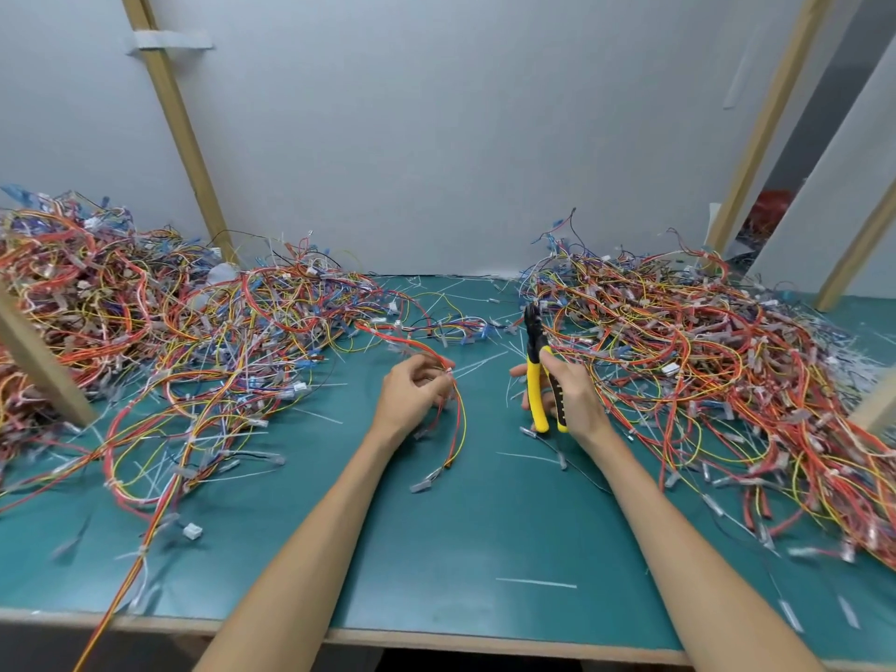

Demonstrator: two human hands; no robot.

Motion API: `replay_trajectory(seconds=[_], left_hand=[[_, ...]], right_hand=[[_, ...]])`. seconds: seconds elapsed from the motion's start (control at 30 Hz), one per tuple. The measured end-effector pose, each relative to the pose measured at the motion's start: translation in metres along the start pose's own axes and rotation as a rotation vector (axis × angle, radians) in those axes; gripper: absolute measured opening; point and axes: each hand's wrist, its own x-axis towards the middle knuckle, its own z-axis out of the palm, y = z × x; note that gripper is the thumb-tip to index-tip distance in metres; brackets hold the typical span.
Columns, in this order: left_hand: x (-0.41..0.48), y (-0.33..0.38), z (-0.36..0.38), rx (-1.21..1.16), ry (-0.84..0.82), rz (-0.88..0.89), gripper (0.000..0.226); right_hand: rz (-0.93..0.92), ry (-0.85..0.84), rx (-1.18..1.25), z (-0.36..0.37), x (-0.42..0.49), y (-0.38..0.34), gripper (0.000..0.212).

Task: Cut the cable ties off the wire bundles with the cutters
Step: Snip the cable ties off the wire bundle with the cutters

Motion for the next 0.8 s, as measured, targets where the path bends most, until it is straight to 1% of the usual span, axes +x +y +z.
replay_trajectory(seconds=[0.1, 0.2, 0.33, 0.47, 0.63, 0.7, 0.8], left_hand=[[-0.002, -0.004, 0.0, -0.013, 0.019, 0.022, 0.013], [-0.002, -0.006, -0.001, -0.046, 0.061, 0.018, 0.012], [-0.001, -0.008, 0.0, -0.079, 0.085, -0.004, 0.008], [-0.001, -0.009, -0.001, -0.091, 0.109, 0.011, 0.008], [-0.001, -0.008, -0.001, -0.072, 0.118, 0.043, 0.009], [-0.001, -0.007, -0.001, -0.085, 0.12, 0.04, 0.009], [-0.001, -0.005, 0.0, -0.149, 0.118, 0.022, 0.009]], right_hand=[[0.038, -0.067, 0.017, -0.001, 0.0, -0.007, 0.054], [0.117, -0.132, 0.05, 0.001, -0.002, -0.013, 0.052], [0.218, -0.167, 0.077, 0.002, -0.004, -0.018, 0.05], [0.304, -0.24, 0.15, 0.003, -0.003, -0.021, 0.054], [0.311, -0.321, 0.337, 0.005, -0.005, -0.026, 0.052], [0.311, -0.373, 0.347, 0.005, -0.007, -0.029, 0.054], [0.349, -0.44, 0.289, 0.003, -0.008, -0.03, 0.058]])
